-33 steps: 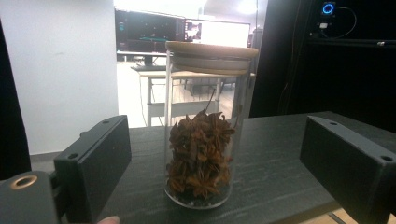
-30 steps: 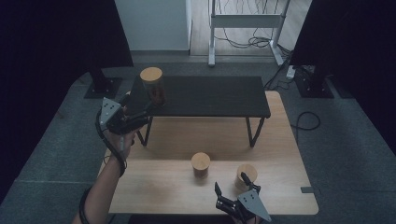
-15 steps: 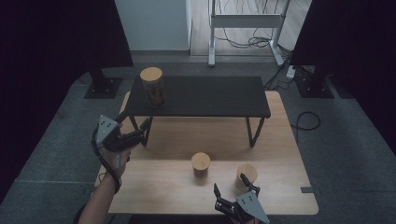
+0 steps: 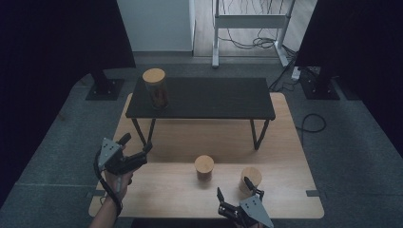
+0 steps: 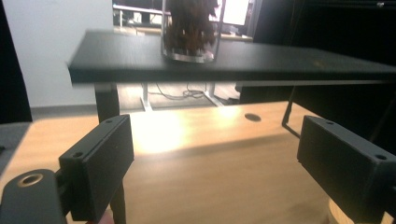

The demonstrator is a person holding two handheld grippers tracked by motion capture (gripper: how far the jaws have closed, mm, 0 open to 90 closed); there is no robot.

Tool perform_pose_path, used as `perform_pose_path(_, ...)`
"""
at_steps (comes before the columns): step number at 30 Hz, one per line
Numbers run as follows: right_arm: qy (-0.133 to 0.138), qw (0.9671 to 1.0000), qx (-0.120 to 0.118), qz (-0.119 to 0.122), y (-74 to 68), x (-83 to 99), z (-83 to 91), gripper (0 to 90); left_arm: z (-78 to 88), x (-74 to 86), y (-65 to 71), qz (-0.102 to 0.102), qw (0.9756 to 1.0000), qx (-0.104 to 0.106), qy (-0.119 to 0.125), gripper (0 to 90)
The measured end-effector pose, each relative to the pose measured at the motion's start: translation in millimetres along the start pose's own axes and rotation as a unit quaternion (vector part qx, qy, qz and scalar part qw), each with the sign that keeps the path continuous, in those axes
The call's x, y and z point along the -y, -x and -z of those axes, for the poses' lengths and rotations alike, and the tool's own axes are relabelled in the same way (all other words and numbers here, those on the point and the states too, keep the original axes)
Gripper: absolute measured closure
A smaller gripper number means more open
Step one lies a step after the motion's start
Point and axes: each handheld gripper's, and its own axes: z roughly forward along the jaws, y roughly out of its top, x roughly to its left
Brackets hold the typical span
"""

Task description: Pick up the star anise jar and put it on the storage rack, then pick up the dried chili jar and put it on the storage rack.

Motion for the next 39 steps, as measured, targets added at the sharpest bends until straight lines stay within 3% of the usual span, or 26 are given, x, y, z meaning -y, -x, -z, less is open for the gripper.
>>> perform_pose_path(5, 0.0, 1.0, -0.004, -0.005, 1.0, -1.0, 1.3, 3.6, 2.1, 12.7, -0.5, 0.016, 0.9996, 0.004, -0.025, 10.7)
perform_pose_path(10, -0.002, 1.0, -0.009, 0.002, 0.4, -0.7, 0.7, 3.4, -0.6, 19.2, 0.9, 0.012, 0.9985, 0.005, -0.054, 11.0)
perform_pose_path(15, 0.002, 1.0, -0.006, 0.002, -0.5, -0.3, 1.3, 3.2, -2.2, 27.5, 1.5, 0.011, 0.9981, 0.012, -0.059, 9.7)
perform_pose_path(29, -0.013, 0.9997, -0.022, 0.0, -2.8, -4.7, -6.9, 2.5, -6.1, 38.5, -6.0, 0.035, 0.996, 0.03, -0.076, 8.0)
perform_pose_path(39, -0.033, 0.9993, -0.016, 0.006, -16.1, -14.7, -13.1, 0.0, -1.5, 38.2, -14.3, 0.059, 0.995, 0.034, -0.073, 8.0)
